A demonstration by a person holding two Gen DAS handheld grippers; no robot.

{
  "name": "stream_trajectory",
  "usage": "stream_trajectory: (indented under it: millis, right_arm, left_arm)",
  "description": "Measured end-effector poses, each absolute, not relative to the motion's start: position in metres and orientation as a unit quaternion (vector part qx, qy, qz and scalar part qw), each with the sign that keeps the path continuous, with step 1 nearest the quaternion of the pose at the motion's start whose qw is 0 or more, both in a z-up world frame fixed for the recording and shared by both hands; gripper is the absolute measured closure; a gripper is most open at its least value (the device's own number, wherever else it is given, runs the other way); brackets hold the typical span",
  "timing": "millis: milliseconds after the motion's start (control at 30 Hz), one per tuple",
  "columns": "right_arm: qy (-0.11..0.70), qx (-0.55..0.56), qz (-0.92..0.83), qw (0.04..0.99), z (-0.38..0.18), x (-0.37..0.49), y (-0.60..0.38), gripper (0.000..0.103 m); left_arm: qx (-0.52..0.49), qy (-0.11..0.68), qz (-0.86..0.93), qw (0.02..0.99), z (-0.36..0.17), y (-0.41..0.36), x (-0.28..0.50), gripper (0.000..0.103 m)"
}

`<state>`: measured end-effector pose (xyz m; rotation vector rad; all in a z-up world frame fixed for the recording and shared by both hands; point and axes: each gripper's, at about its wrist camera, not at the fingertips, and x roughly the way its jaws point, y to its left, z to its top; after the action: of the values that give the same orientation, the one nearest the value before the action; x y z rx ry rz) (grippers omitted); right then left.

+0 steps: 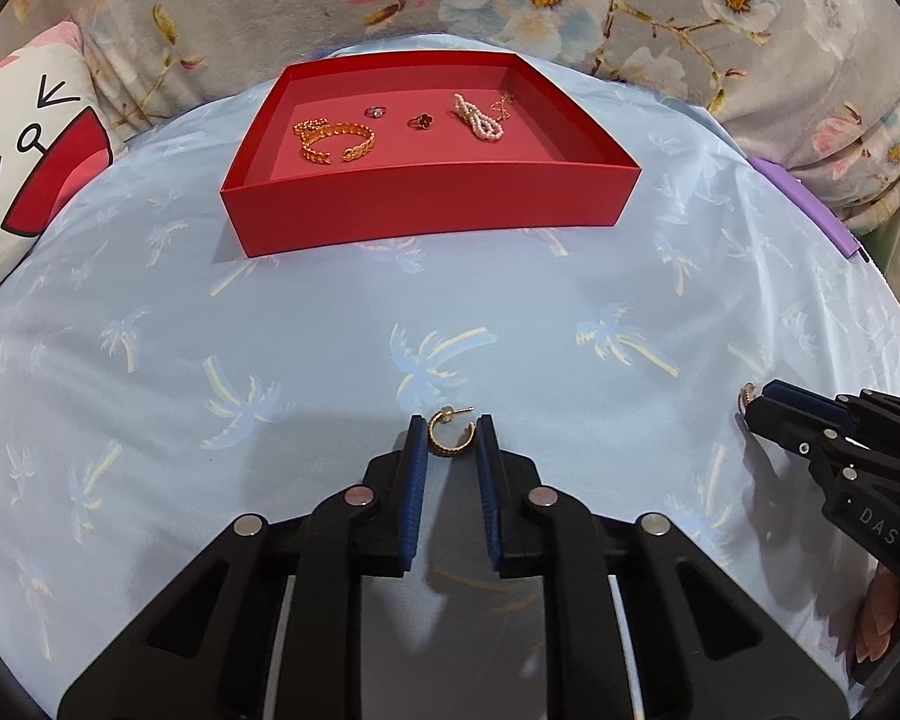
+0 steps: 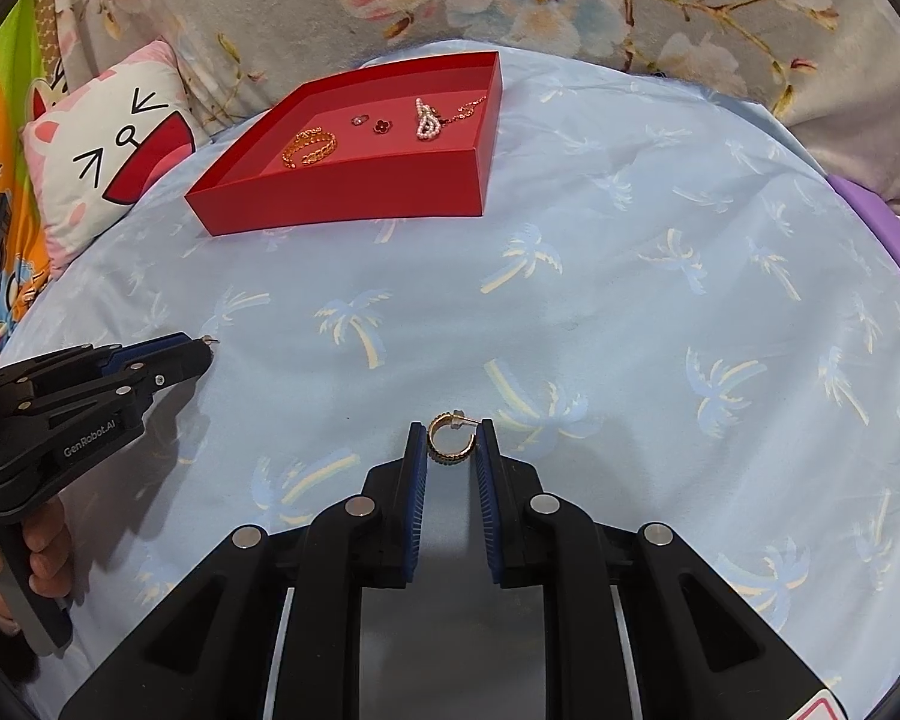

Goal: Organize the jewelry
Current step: 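Carry the hoop earring into the red box and open the right tool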

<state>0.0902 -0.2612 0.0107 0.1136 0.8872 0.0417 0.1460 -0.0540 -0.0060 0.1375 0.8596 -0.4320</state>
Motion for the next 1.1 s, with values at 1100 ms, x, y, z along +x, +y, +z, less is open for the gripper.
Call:
stream_trajectory:
  millis: [1100]
  right_arm:
    - [0.34, 0.087, 0.068, 0.934, 0.087, 0.281, -0.255, 0.088]
  left_arm:
    - [0.033, 0.348, -0.176, 0.92, 0.072, -0.084, 0.313, 0.087]
